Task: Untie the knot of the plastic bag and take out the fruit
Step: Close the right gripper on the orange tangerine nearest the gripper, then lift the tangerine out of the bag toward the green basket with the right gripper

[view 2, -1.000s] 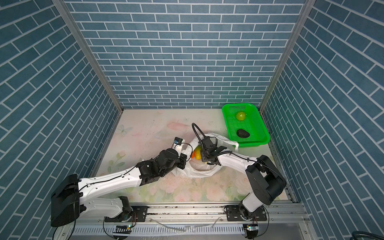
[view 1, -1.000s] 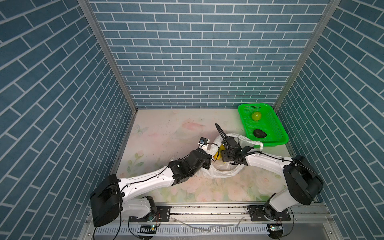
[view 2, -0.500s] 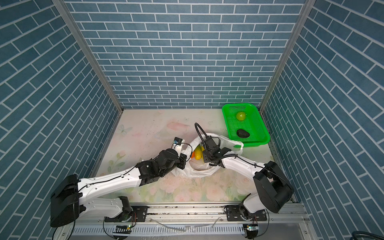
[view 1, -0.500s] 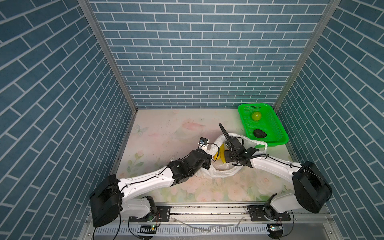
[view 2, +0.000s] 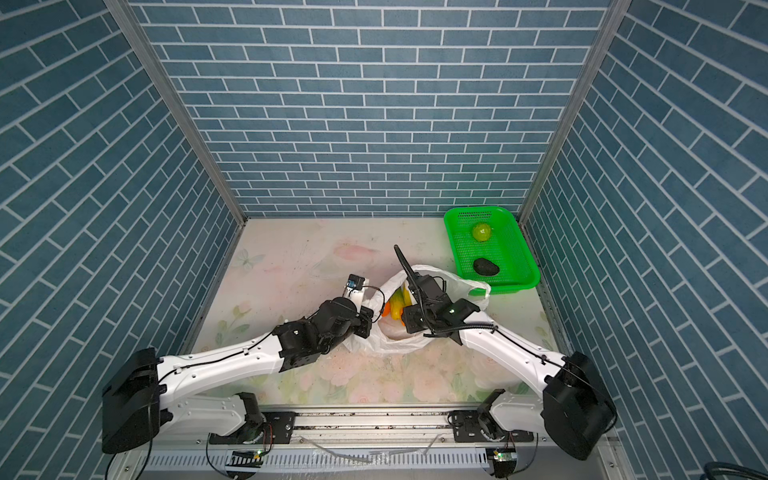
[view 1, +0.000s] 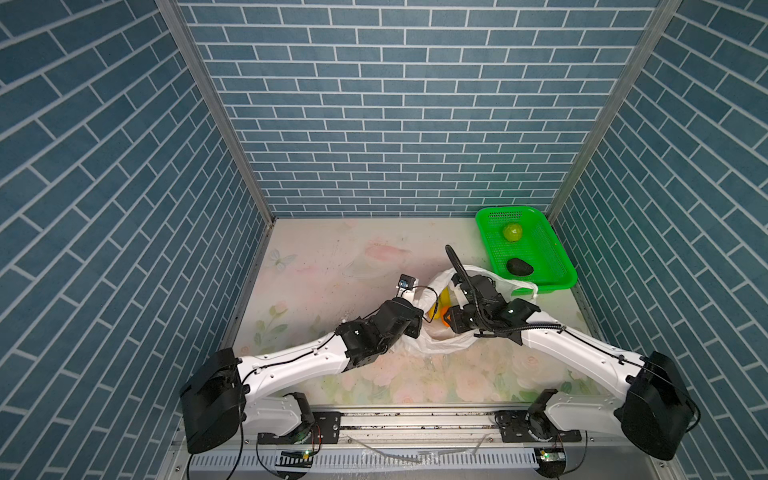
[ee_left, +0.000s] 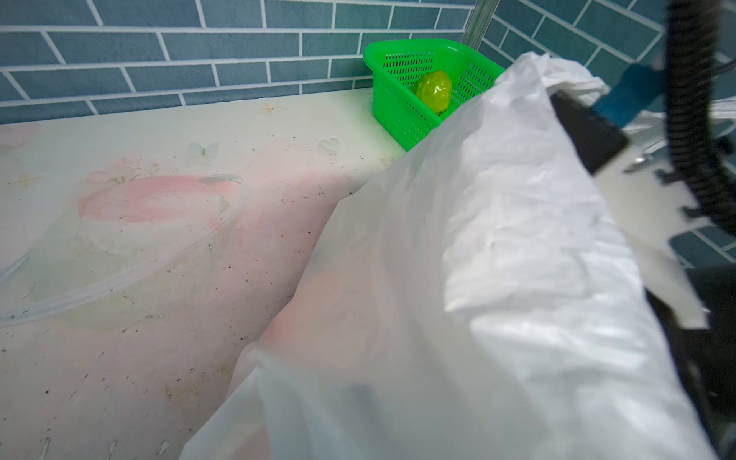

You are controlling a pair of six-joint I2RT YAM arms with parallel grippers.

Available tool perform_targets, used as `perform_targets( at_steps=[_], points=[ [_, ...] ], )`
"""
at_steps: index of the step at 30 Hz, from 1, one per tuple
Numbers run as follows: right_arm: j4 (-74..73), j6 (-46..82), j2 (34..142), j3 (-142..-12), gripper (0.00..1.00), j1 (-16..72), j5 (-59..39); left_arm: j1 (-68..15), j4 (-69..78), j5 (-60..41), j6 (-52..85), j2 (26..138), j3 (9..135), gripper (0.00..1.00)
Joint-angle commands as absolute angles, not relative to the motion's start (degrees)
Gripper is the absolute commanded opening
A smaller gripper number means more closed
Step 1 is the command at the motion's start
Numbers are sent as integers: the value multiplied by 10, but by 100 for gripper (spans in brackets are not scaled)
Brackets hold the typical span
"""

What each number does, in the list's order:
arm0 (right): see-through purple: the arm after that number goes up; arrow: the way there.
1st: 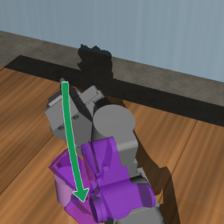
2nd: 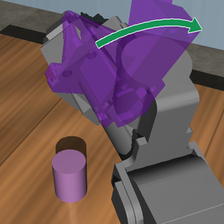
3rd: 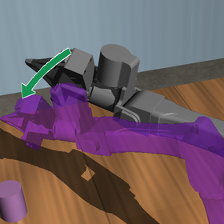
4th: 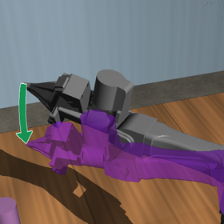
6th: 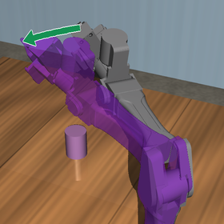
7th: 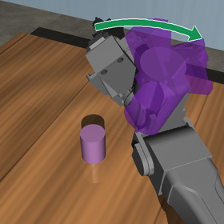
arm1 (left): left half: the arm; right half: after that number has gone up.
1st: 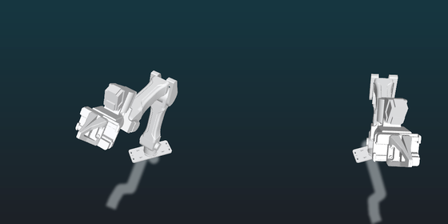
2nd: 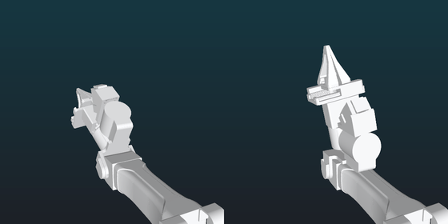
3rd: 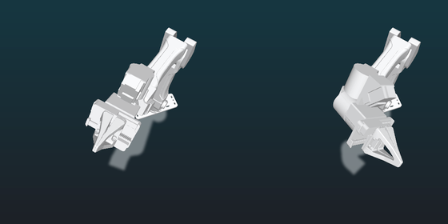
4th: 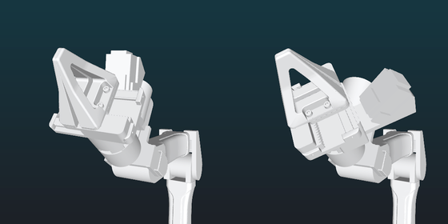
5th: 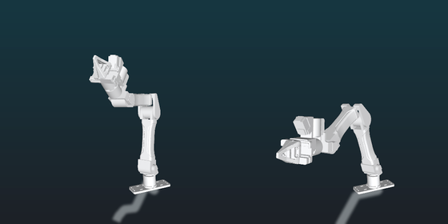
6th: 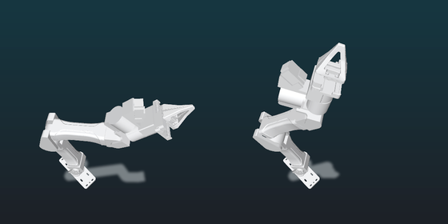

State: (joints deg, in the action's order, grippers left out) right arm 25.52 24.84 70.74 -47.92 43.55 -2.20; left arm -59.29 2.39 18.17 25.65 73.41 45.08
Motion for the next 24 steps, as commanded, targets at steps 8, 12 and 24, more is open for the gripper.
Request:
perform_targets(
  at_steps=[8,12,24],
  points=[
    [427,247,610,-604,41,440,-47,-596,10,213,253,735,461,0],
    [475,229,613,-687,41,428,-43,-596,5,214,253,736,462,0],
    [442,167,684,-846,41,189,-79,-597,16,207,260,735,449,0]
  ],
)
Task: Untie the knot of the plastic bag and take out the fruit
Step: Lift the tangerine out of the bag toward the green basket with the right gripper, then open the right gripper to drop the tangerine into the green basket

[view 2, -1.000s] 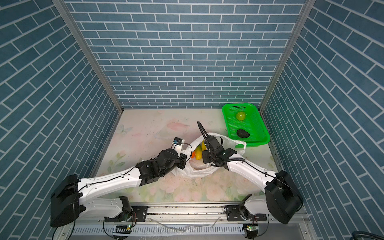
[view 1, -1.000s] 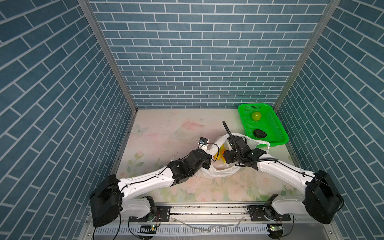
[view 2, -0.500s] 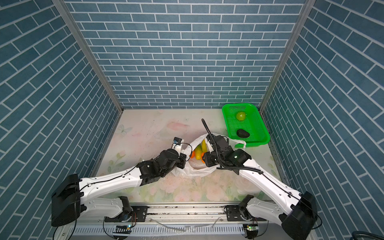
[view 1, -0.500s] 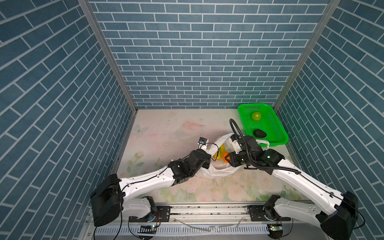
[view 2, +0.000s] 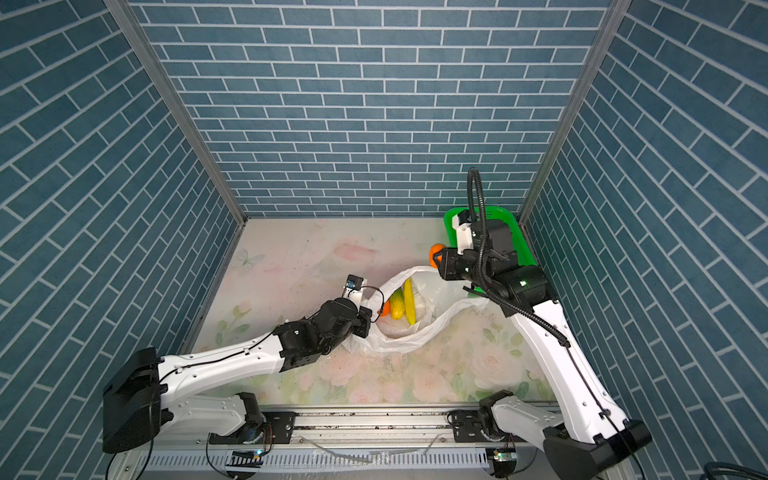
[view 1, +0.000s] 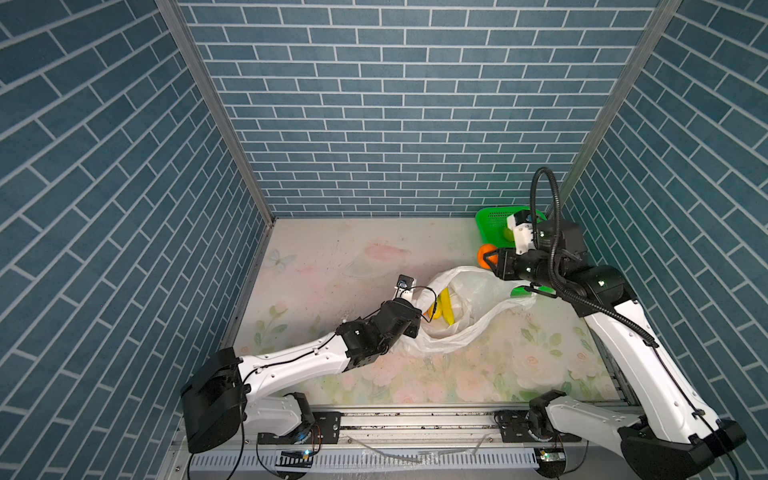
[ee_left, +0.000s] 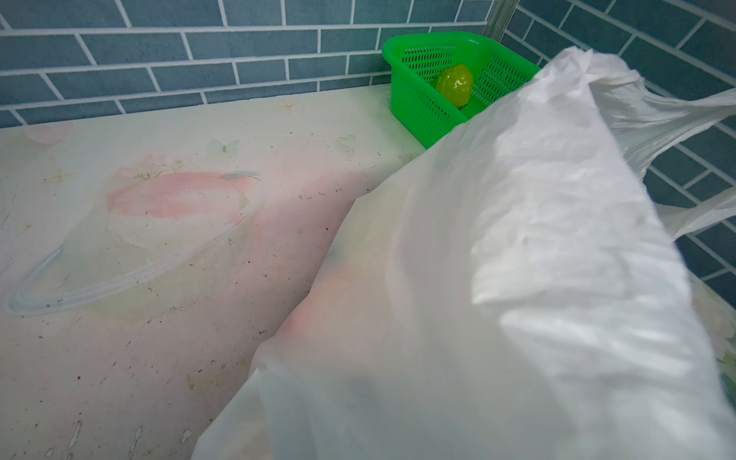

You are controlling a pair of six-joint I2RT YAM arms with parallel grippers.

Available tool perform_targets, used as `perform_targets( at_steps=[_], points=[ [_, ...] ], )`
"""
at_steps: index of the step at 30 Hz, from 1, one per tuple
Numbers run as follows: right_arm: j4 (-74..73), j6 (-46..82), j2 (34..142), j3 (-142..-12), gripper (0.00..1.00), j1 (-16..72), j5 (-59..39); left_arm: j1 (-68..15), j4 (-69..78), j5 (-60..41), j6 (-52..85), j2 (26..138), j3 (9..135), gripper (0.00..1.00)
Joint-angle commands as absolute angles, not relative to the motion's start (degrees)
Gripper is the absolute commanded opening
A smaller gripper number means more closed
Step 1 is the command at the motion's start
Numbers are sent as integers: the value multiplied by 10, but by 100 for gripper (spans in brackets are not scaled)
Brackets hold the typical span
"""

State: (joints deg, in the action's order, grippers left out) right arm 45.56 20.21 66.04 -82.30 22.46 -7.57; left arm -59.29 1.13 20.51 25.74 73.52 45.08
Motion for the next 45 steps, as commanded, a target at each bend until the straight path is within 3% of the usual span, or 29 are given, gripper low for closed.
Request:
perform_targets(
  at_steps=[1,15,28,31,36,45],
  points=[
    [431,164,693,-845,41,174,-70,-597,17,207,260,735,448,0],
    [187,194,920,-802,41,-22,-65,-598,20,202,257,727,439,0],
    [194,188,1107,-885,41,-52,-12,-597,35,201,249,729,439,0],
    [195,193,1118,-882,48,-54,-11,-598,34,201,249,730,441,0],
    [205,195,1112,-879,73,-53,-9,-597,32,203,248,727,440,0],
    [235,205,1041,-856,77,-53,-34,-597,28,207,249,722,438,0]
  ],
)
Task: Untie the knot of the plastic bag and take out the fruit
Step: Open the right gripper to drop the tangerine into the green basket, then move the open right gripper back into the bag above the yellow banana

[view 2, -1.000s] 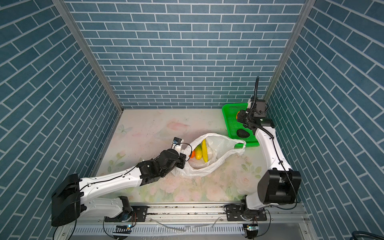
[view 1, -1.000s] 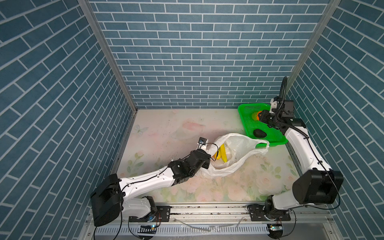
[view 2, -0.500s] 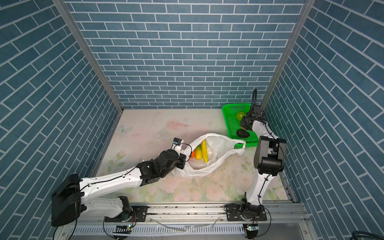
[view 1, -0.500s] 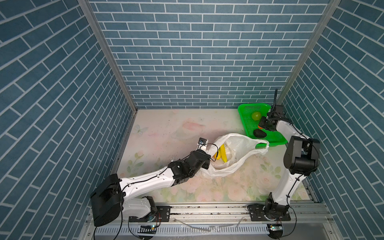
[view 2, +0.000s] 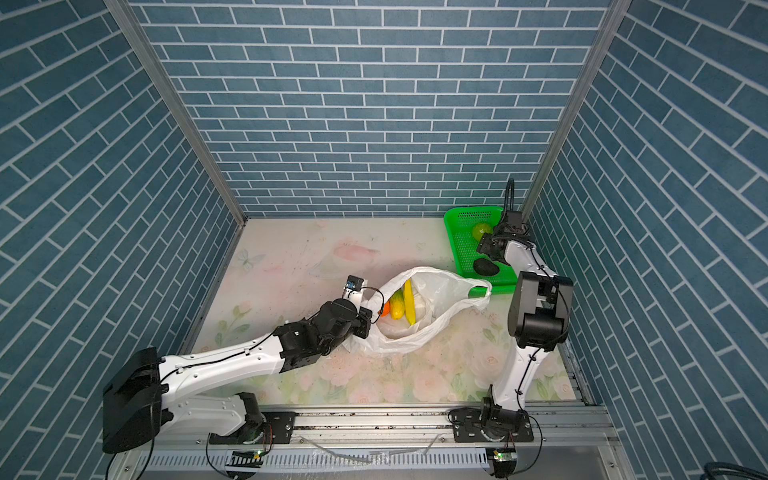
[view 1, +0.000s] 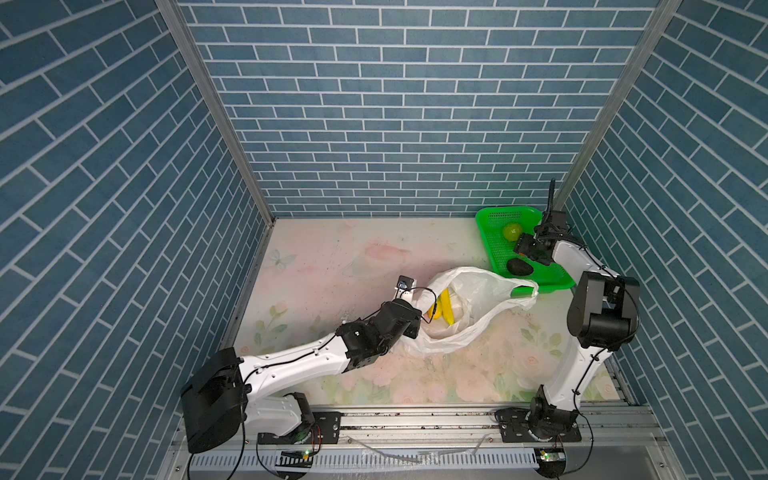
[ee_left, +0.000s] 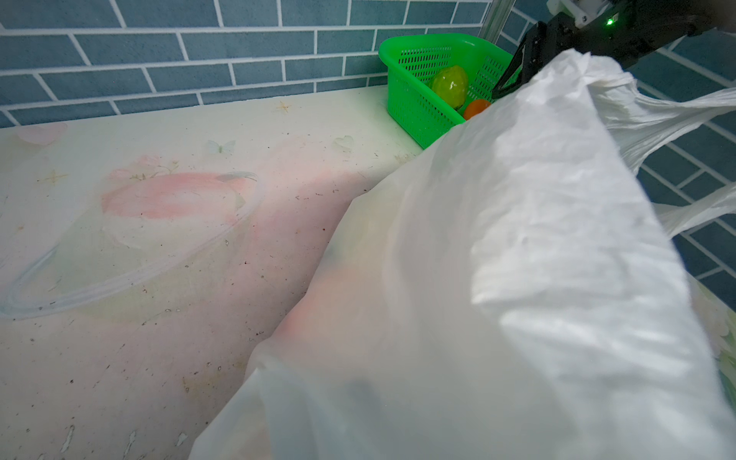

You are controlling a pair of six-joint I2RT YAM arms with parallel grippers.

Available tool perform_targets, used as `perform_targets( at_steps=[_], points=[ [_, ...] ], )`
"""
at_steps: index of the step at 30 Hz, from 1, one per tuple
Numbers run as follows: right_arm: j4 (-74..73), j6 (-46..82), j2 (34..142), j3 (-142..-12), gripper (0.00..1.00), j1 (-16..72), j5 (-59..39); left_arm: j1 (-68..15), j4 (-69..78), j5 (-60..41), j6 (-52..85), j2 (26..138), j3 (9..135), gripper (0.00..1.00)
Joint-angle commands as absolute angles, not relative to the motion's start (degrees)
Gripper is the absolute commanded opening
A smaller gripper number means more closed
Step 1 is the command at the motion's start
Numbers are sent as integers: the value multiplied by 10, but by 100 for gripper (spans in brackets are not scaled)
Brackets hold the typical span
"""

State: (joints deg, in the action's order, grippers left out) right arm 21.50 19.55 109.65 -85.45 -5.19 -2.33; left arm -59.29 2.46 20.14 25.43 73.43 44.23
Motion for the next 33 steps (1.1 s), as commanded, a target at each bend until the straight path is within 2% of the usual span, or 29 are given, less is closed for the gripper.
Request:
perform_targets(
  at_steps=[1,13,25,33],
  points=[
    [239,207,1027,-851,77,-52,-40,-597,28,207,249,722,438,0],
    [332,219,815,-808,77,-19,-149,-597,28,205,247,722,440,0],
    [393,222,667,-725,78,177,-134,-597,33,203,247,731,446,0],
    [346,221,587,-585,78,311,-84,-597,34,200,245,738,453,0]
  ],
)
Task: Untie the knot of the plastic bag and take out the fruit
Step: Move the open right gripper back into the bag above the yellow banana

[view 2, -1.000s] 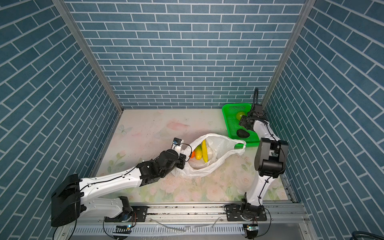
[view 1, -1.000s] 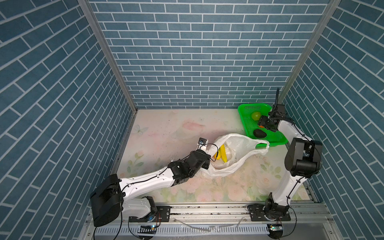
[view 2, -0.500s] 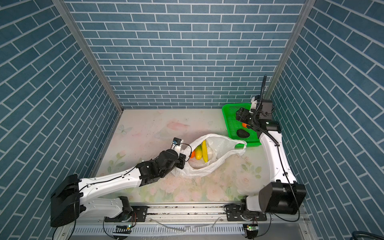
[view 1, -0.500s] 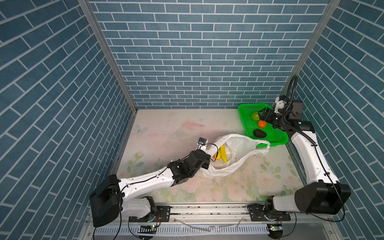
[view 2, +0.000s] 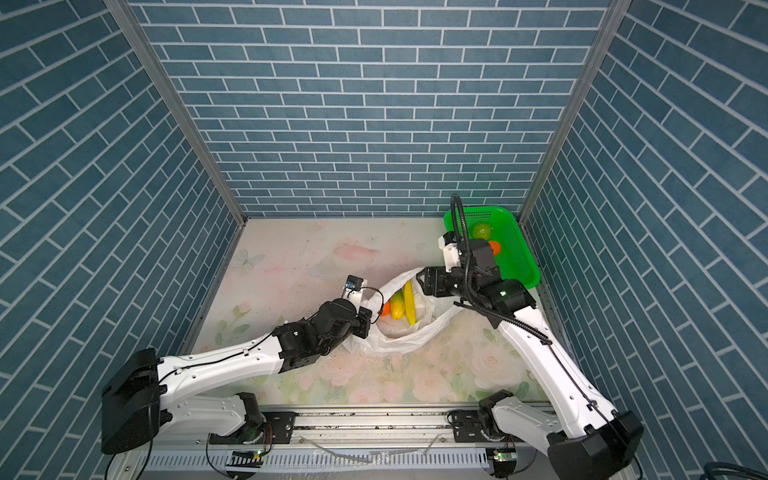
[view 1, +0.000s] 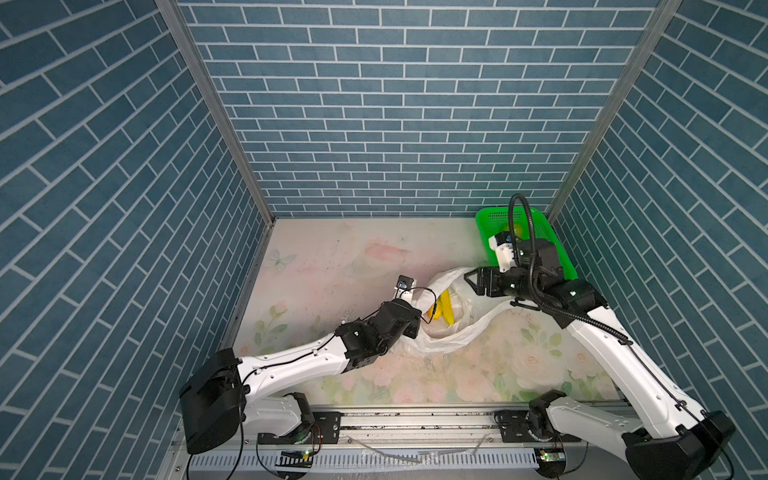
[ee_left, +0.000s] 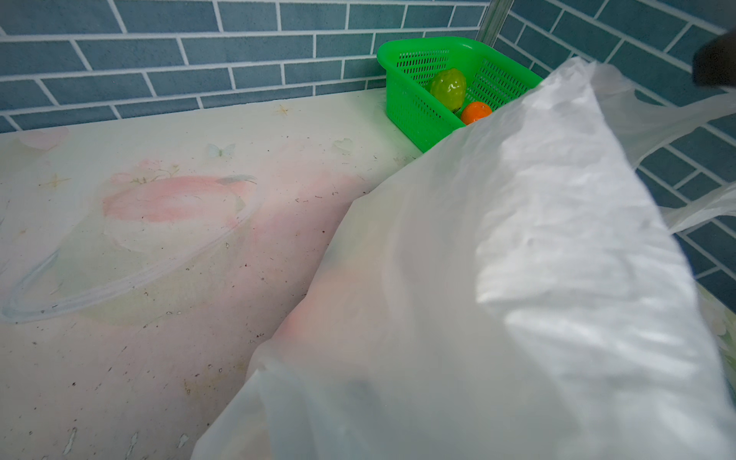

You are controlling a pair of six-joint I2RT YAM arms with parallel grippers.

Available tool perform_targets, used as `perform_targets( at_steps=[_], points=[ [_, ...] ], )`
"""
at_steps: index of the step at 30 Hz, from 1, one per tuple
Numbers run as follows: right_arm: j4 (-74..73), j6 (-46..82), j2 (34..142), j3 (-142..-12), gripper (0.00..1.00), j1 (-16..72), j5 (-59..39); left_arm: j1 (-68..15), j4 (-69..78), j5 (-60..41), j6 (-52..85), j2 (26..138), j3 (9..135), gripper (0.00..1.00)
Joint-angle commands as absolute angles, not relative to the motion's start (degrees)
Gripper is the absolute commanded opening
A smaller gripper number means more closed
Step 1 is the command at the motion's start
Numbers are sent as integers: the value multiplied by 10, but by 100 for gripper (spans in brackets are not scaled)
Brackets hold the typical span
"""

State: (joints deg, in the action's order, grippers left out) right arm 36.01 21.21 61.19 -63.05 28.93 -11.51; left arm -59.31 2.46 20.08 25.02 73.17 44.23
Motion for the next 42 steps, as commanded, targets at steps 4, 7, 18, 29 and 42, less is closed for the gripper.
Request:
perform_targets(
  at_steps=[4,7,18,29,42],
  points=[
    [297,224,551,-497,77,351,-61,-597,35,199,245,740,454,0],
    [261,207,550,-457,76,376,-54,-597,36,199,247,741,454,0],
    [202,158,665,-437,75,412,-29,-597,33,204,247,738,455,0],
    [183,179,684,-361,73,441,-12,-597,43,212,248,739,458,0],
    [185,244,781,-445,77,436,-29,-597,41,200,246,739,458,0]
  ],
)
